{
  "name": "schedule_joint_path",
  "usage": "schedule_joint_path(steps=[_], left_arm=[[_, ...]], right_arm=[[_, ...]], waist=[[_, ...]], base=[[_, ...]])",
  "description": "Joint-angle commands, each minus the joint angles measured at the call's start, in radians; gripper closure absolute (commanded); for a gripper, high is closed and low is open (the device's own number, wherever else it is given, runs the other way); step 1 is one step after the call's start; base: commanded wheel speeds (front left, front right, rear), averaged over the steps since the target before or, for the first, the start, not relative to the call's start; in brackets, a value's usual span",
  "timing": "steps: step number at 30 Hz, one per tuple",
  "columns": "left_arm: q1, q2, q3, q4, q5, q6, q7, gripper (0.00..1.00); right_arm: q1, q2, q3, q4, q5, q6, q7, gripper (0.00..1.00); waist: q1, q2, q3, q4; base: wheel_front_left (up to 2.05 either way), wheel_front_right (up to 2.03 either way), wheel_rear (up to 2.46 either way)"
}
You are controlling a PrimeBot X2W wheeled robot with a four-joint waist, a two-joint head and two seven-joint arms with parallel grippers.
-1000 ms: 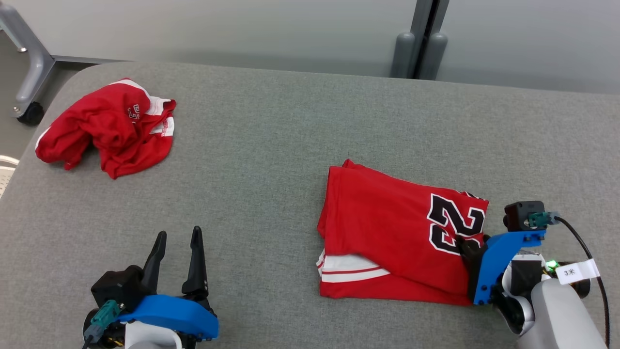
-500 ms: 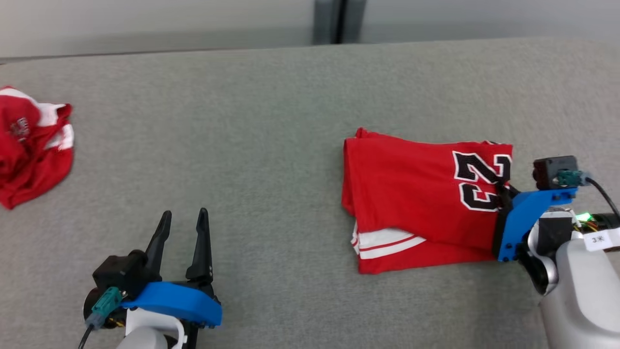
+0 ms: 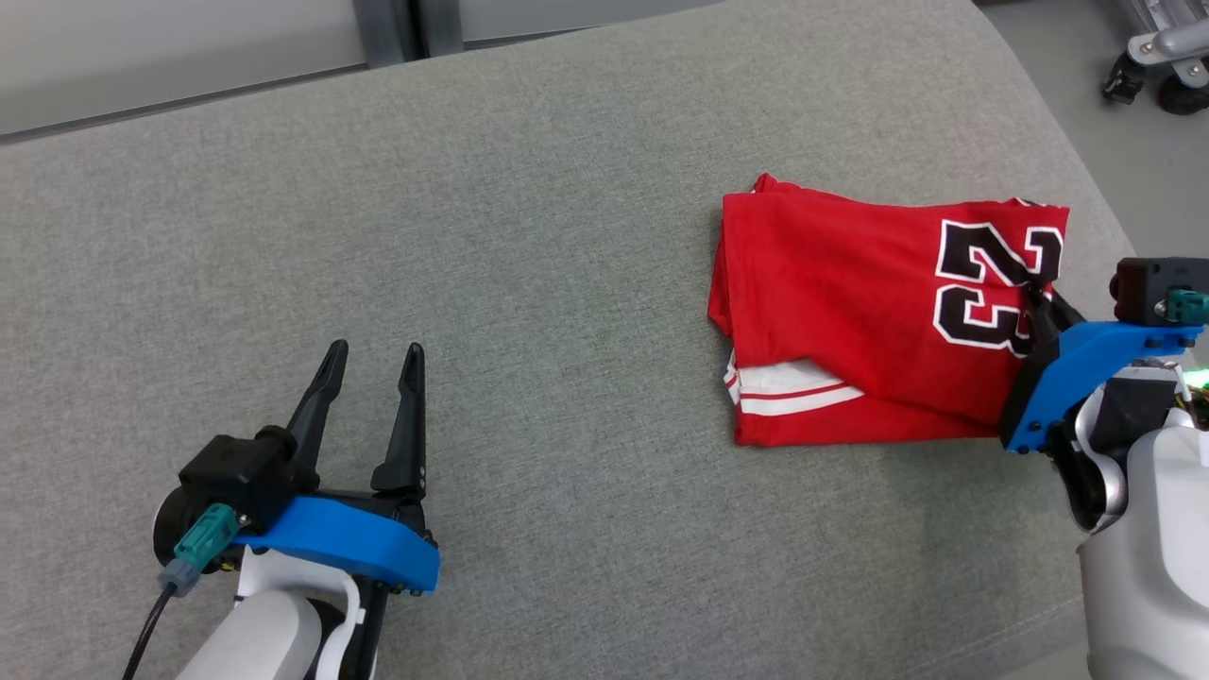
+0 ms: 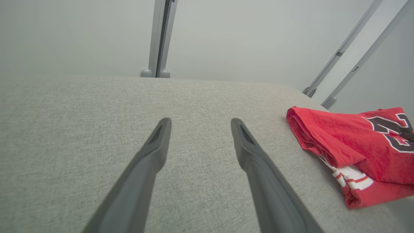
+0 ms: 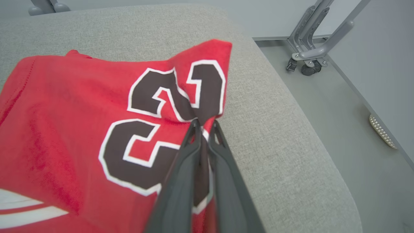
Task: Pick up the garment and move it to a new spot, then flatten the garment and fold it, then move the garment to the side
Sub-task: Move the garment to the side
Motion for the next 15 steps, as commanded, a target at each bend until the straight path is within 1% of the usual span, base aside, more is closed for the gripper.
schedule_joint_path(steps=[1, 4, 6, 11, 15], left_arm=[[-0.013, 0.01, 0.003, -0.006, 0.007, 0.003, 0.005, 0.0], [-0.016, 0.016, 0.003, -0.023, 0.009, 0.009, 0.013, 0.0], [-0.015, 0.023, 0.005, -0.032, 0.011, 0.011, 0.018, 0.0], [-0.022, 0.04, 0.01, -0.051, 0.012, 0.02, 0.029, 0.0], [-0.029, 0.041, 0.008, -0.063, 0.013, 0.026, 0.031, 0.0]], right_arm=[[-0.025, 0.003, 0.0, 0.002, -0.004, 0.0, -0.015, 1.0], [-0.042, 0.017, 0.021, 0.012, -0.023, 0.0, -0.037, 1.0], [-0.067, 0.016, 0.054, 0.025, -0.044, 0.0, -0.045, 1.0], [-0.164, -0.037, 0.116, 0.082, -0.104, 0.0, -0.053, 1.0], [-0.248, -0.099, 0.118, 0.133, -0.132, 0.0, -0.048, 1.0]], waist=[[-0.0001, -0.0001, 0.001, -0.004], [-0.0001, -0.0001, 0.011, -0.007], [-0.0001, -0.0001, 0.018, -0.004], [-0.0001, -0.0001, 0.037, 0.025], [-0.0001, -0.0001, 0.053, 0.062]], base=[[0.0, 0.0, 0.0], [0.0, 0.0, 0.0], [0.0, 0.0, 0.0], [0.0, 0.0, 0.0], [0.0, 0.0, 0.0]])
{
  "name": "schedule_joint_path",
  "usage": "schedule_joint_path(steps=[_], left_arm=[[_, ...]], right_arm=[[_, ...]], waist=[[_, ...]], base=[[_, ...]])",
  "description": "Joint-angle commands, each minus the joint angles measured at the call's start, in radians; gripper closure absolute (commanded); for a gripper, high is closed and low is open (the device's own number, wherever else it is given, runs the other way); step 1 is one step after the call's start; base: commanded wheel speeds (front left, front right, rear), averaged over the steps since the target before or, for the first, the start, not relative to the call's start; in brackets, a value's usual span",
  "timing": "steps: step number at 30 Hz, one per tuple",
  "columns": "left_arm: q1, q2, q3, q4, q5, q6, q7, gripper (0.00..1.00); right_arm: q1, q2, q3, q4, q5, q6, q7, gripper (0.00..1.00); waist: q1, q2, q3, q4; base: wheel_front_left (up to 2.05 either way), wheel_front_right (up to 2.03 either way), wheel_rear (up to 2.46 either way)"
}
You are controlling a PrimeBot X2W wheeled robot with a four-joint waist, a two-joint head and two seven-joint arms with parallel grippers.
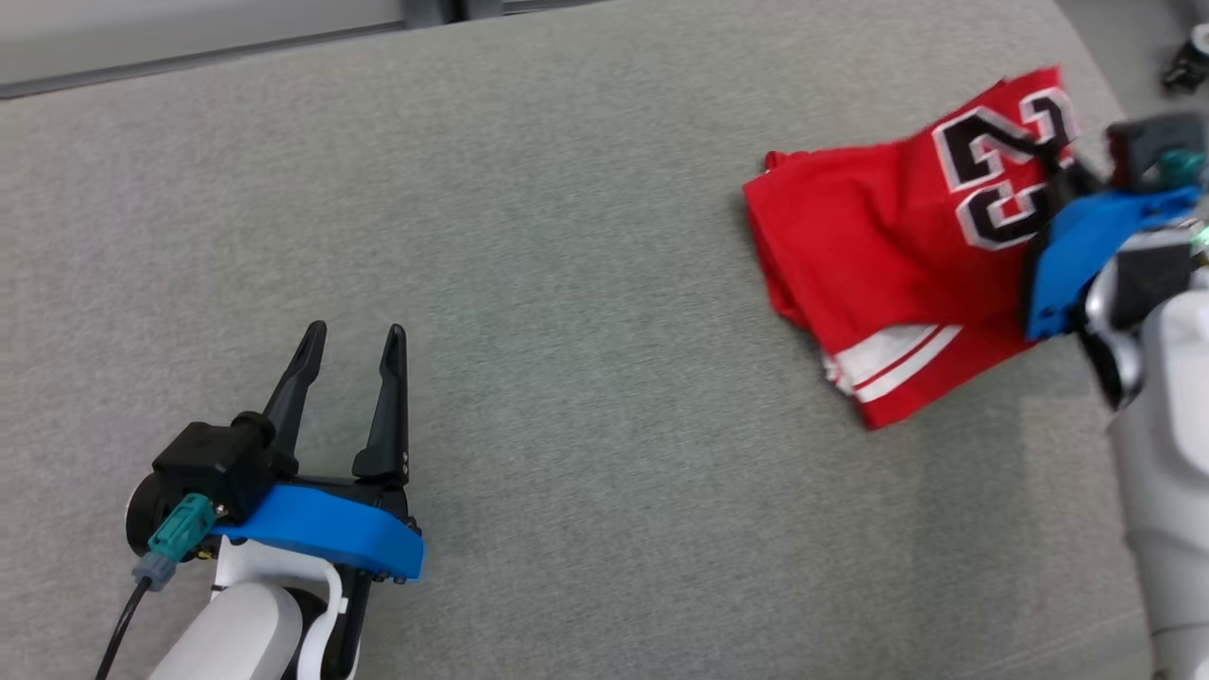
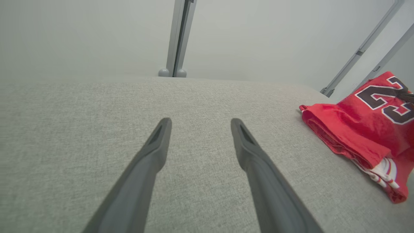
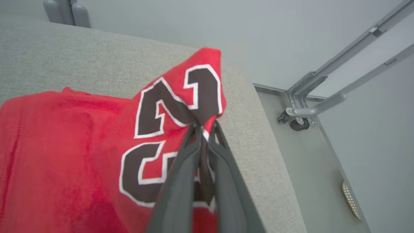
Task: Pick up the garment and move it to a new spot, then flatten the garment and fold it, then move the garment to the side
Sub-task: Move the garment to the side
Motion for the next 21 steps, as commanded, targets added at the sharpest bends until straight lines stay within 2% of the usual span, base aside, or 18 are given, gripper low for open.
schedule_joint_path(steps=[1, 6, 11, 15, 20, 21], left_arm=[[-0.022, 0.004, -0.001, -0.004, 0.007, 0.006, 0.0, 0.0], [-0.025, 0.004, -0.005, -0.012, 0.008, 0.007, -0.002, 0.0], [-0.028, 0.003, -0.004, -0.017, 0.009, 0.008, -0.007, 0.0], [-0.022, 0.005, -0.006, -0.018, 0.009, 0.009, -0.012, 0.0], [-0.012, 0.007, -0.007, -0.016, 0.005, 0.011, -0.014, 0.0], [-0.012, 0.007, -0.008, -0.017, 0.005, 0.011, -0.012, 0.0]], right_arm=[[-0.029, -0.024, -0.009, 0.011, -0.008, 0.0, 0.0, 1.0], [-0.093, -0.11, -0.056, 0.059, -0.055, 0.0, 0.005, 1.0], [-0.118, -0.167, -0.12, 0.083, -0.101, -0.001, 0.012, 1.0], [-0.099, -0.182, -0.204, 0.074, -0.141, -0.001, 0.02, 1.0], [-0.069, -0.155, -0.301, 0.075, -0.183, -0.001, 0.025, 1.0], [-0.067, -0.145, -0.317, 0.073, -0.192, -0.001, 0.026, 0.93]], waist=[[0.0, -0.0001, 0.014, 0.021], [0.0, -0.0001, 0.037, 0.074], [0.0, -0.0001, 0.059, 0.117], [0.0, -0.0001, 0.065, 0.133], [0.0, -0.0001, 0.063, 0.137], [0.0, -0.0001, 0.063, 0.136]], base=[[0.0, 0.0, 0.0], [0.0, 0.0, 0.0], [0.0, 0.0, 0.0], [0.0, 0.0, 0.0], [0.0, 0.0, 0.0], [0.0, 0.0, 0.0]])
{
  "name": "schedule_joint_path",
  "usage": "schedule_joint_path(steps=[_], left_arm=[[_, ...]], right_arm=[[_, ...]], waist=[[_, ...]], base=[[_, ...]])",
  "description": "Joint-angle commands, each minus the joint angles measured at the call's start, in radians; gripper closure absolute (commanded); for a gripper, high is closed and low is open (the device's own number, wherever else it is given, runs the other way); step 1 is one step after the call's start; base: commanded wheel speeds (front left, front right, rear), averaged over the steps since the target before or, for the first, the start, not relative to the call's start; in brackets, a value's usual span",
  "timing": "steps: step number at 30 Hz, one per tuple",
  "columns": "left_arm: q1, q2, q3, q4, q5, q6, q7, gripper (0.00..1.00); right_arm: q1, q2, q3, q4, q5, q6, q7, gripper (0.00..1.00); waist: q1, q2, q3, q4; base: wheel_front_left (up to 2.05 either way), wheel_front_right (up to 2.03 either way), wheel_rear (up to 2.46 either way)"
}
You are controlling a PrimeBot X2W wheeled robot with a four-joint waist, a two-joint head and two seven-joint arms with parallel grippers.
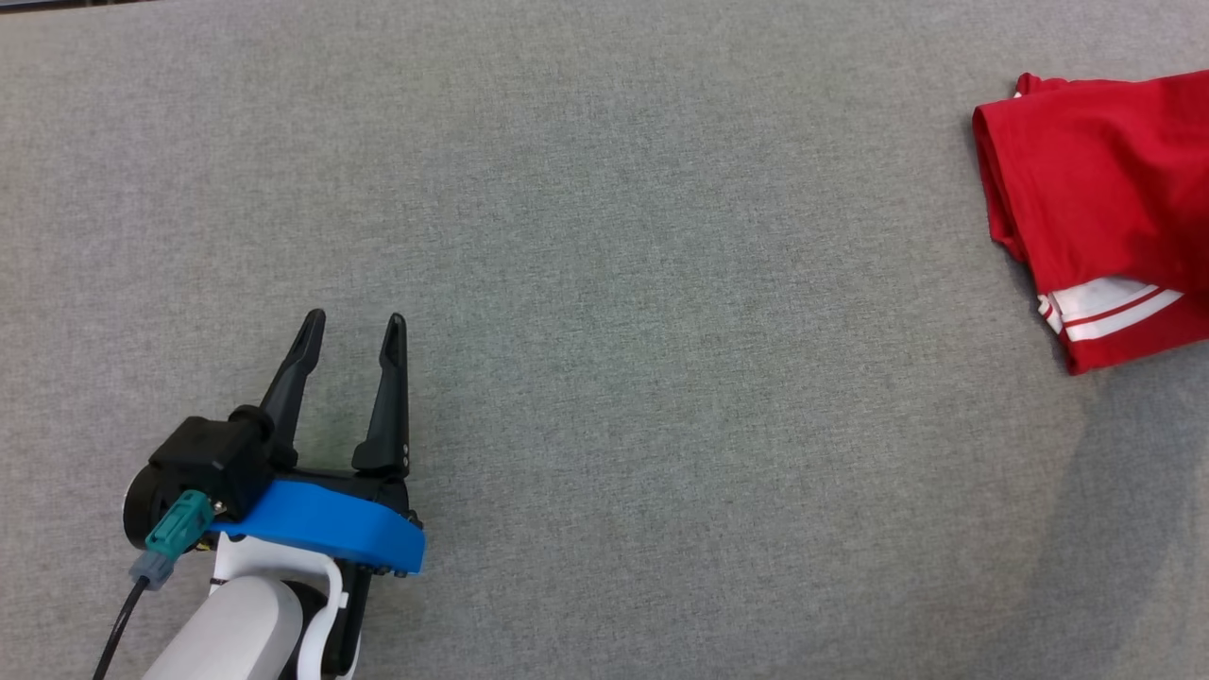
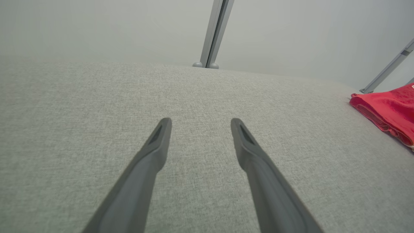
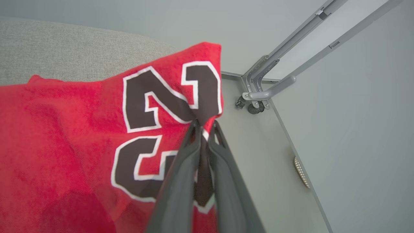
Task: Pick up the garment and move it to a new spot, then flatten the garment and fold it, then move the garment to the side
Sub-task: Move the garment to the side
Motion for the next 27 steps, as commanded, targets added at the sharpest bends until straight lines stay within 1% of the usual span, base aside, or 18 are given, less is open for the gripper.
schedule_joint_path(steps=[1, 2, 7, 10, 12, 15, 17, 20, 27], left_arm=[[0.001, 0.001, 0.0, -0.003, 0.004, 0.003, 0.001, 0.0], [0.001, 0.002, -0.001, -0.003, 0.004, 0.003, 0.003, 0.0], [0.005, 0.001, -0.007, 0.003, 0.002, 0.004, 0.008, 0.0], [0.006, -0.001, -0.01, 0.009, -0.003, 0.003, 0.008, 0.0], [0.007, -0.003, -0.011, 0.013, -0.007, 0.0, 0.004, 0.0], [0.006, -0.006, -0.009, 0.022, -0.01, -0.001, 0.001, 0.0], [0.001, -0.011, -0.006, 0.033, -0.016, -0.004, -0.009, 0.0], [-0.013, -0.03, 0.008, 0.061, -0.027, -0.005, -0.034, 0.0], [-0.035, -0.084, 0.03, 0.178, -0.047, -0.027, -0.084, 0.0]], right_arm=[[0.011, 0.018, -0.019, -0.011, -0.011, -0.001, -0.005, 0.61], [0.014, 0.027, -0.034, -0.017, -0.025, -0.001, -0.013, 0.0], [0.024, 0.083, -0.07, -0.044, -0.078, 0.0, -0.063, 0.0], [0.014, 0.109, -0.054, -0.05, -0.093, 0.0, -0.09, 0.0], [0.005, 0.125, -0.034, -0.052, -0.079, 0.0, -0.11, 0.0], [0.005, 0.131, -0.007, -0.05, -0.066, -0.001, -0.128, 0.0], [0.009, 0.142, 0.024, -0.052, -0.043, -0.001, -0.142, 0.0], [0.027, 0.159, 0.055, -0.065, 0.028, 0.0, -0.171, 0.0], [0.15, 0.183, 0.178, -0.141, 0.204, 0.0, -0.237, 0.0]], waist=[[0.0, -0.0001, -0.002, -0.002], [0.0, -0.0001, -0.003, -0.005], [0.0, -0.0001, -0.019, -0.016], [0.0, -0.0001, -0.035, -0.021], [0.0, -0.0001, -0.05, -0.023], [0.0, -0.0001, -0.067, -0.022], [0.0, -0.0001, -0.09, -0.019], [0.0, -0.0001, -0.13, -0.005], [0.0, -0.0001, -0.229, 0.036]], base=[[0.0, 0.0, 0.0], [0.0, 0.0, 0.0], [0.0, 0.0, 0.0], [0.0, 0.0, 0.0], [0.0, 0.0, 0.0], [0.0, 0.0, 0.0], [0.0, 0.0, 0.0], [0.0, 0.0, 0.0], [0.0, 0.0, 0.0]])
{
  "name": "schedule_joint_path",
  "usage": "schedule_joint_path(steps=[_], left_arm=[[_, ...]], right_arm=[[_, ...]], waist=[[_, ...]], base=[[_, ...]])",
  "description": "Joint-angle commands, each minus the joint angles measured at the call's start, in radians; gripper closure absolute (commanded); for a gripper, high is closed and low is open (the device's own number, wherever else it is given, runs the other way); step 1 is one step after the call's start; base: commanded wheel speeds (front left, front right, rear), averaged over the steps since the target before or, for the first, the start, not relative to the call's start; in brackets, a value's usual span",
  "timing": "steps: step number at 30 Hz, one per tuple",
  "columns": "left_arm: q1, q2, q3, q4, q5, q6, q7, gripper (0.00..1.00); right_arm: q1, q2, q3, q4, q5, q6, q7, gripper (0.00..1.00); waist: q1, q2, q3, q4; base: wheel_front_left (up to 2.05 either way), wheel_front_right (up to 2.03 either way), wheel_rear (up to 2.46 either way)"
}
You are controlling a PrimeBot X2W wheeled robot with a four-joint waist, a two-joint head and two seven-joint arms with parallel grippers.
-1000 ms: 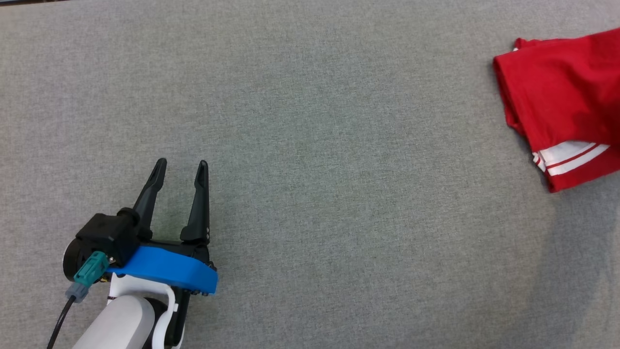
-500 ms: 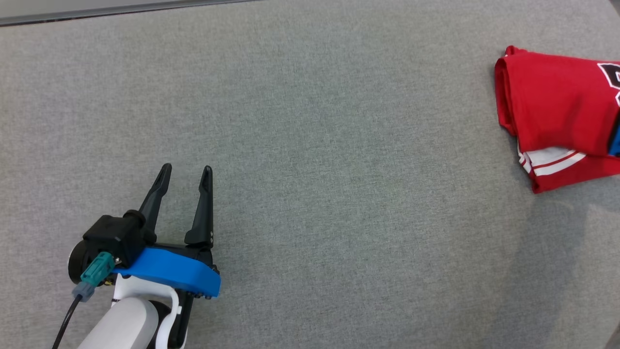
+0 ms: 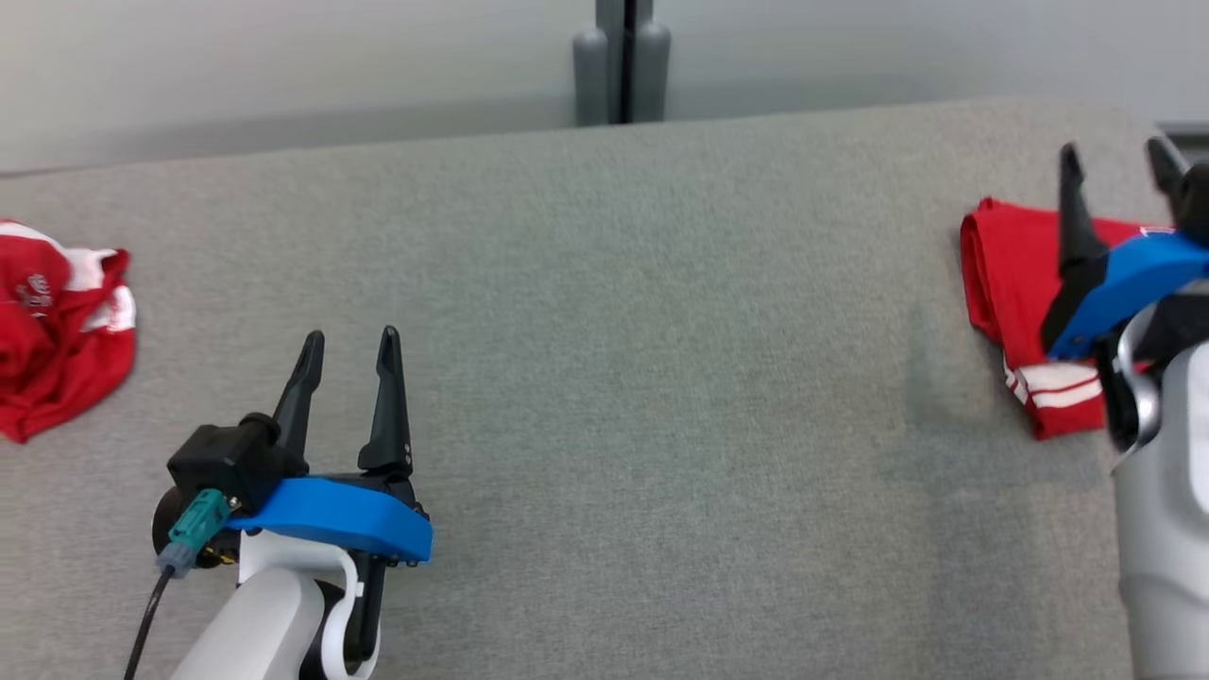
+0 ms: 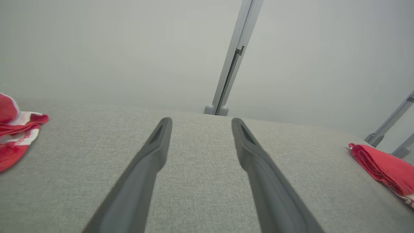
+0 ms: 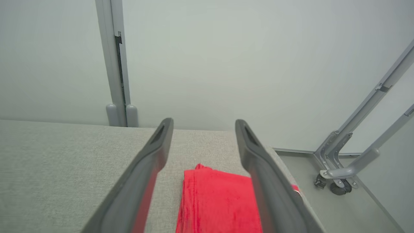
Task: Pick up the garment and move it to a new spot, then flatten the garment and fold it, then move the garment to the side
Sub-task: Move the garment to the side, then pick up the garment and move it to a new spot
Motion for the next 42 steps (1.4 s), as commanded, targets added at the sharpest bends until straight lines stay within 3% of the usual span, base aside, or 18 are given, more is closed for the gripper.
schedule_joint_path(steps=[1, 12, 22, 31, 42], left_arm=[[-0.011, -0.003, 0.008, 0.009, -0.003, -0.003, -0.006, 0.0], [0.096, -0.066, 0.044, 0.139, 0.003, -0.027, -0.028, 0.0], [0.202, -0.046, 0.031, 0.143, 0.036, -0.01, -0.029, 0.0], [0.246, -0.037, 0.016, 0.107, 0.033, 0.01, -0.013, 0.0], [0.255, -0.027, 0.01, 0.075, 0.028, 0.022, 0.005, 0.0]], right_arm=[[0.022, 0.0, 0.004, -0.009, 0.014, 0.0, -0.007, 0.0], [0.361, 0.092, 0.066, -0.19, 0.124, 0.0, -0.06, 0.0], [0.592, 0.106, 0.111, -0.293, 0.201, 0.0, -0.105, 0.0], [0.698, 0.106, 0.106, -0.353, 0.23, 0.0, -0.13, 0.0], [0.719, 0.106, 0.113, -0.356, 0.259, 0.0, -0.128, 0.0]], waist=[[0.0002, 0.0003, -0.013, -0.002], [0.0002, 0.0003, -0.176, 0.071], [0.0002, 0.0003, -0.231, 0.112], [0.0002, 0.0003, -0.255, 0.138], [0.0002, 0.0003, -0.253, 0.131]], base=[[0.0, 0.0, 0.0], [0.0, 0.0, 0.0], [0.0, 0.0, 0.0], [0.0, 0.0, 0.0], [0.0, 0.0, 0.0]])
